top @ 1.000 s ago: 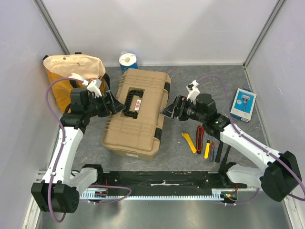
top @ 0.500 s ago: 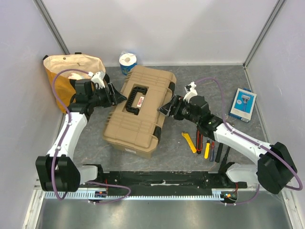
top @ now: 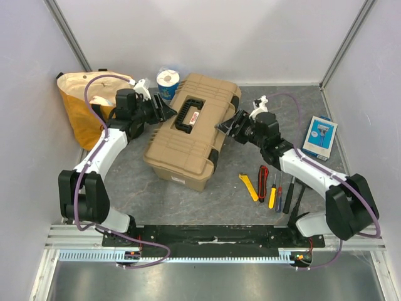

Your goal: Pack the tool kit

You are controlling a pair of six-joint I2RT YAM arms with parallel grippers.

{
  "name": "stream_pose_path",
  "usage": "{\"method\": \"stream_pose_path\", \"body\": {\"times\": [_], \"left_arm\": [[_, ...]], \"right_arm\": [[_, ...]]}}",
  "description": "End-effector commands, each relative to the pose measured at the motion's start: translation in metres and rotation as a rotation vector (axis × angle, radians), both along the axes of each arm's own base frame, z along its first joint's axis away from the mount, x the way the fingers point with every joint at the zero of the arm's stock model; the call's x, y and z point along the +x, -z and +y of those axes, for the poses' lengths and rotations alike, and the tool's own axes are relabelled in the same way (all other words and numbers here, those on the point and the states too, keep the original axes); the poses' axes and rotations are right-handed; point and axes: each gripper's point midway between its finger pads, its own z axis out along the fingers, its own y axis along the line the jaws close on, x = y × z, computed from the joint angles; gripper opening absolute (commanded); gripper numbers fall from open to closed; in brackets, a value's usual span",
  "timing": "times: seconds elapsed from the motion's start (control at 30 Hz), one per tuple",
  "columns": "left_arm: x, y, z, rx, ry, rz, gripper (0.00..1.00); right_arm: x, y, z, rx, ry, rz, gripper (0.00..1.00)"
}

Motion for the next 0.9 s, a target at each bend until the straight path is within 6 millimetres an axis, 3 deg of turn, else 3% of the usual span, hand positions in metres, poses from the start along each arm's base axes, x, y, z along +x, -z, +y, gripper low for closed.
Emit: {"method": "stream_pose_path", "body": {"times": [0.0,0.17,0.3,0.5,0.67,0.77,0.87], "left_arm": [[-0.044,0.049,-0.046,-0.074,0.151,0.300,0.63],[-0.033,0.039,-0.042,-0.010,0.165,0.275,0.70],[-0.016,0.019,-0.016,0.112,0.057,0.191,0.88],[-0.012,-0.019,0.012,0.154,-0.040,0.085,0.94],[-0.034,-0.029,0.024,0.179,-0.069,0.087,0.94],[-0.054,-0.029,0.024,0.148,-0.068,0.101,0.94],[-0.074,-0.024,0.018,0.093,-0.044,0.117,0.94]], "right_arm": [[0.040,0.028,-0.027,-0.118,0.054,0.017,0.70],[0.066,0.001,-0.032,-0.133,0.033,-0.034,0.81],[0.061,-0.015,-0.053,-0.160,0.093,-0.045,0.97],[0.012,-0.009,-0.078,-0.111,0.083,-0.010,0.98],[-0.041,-0.001,-0.062,0.034,-0.057,0.033,0.98],[-0.067,-0.009,-0.051,0.171,-0.130,0.002,0.98],[-0.079,-0.019,-0.049,0.258,-0.148,-0.042,0.98]]}}
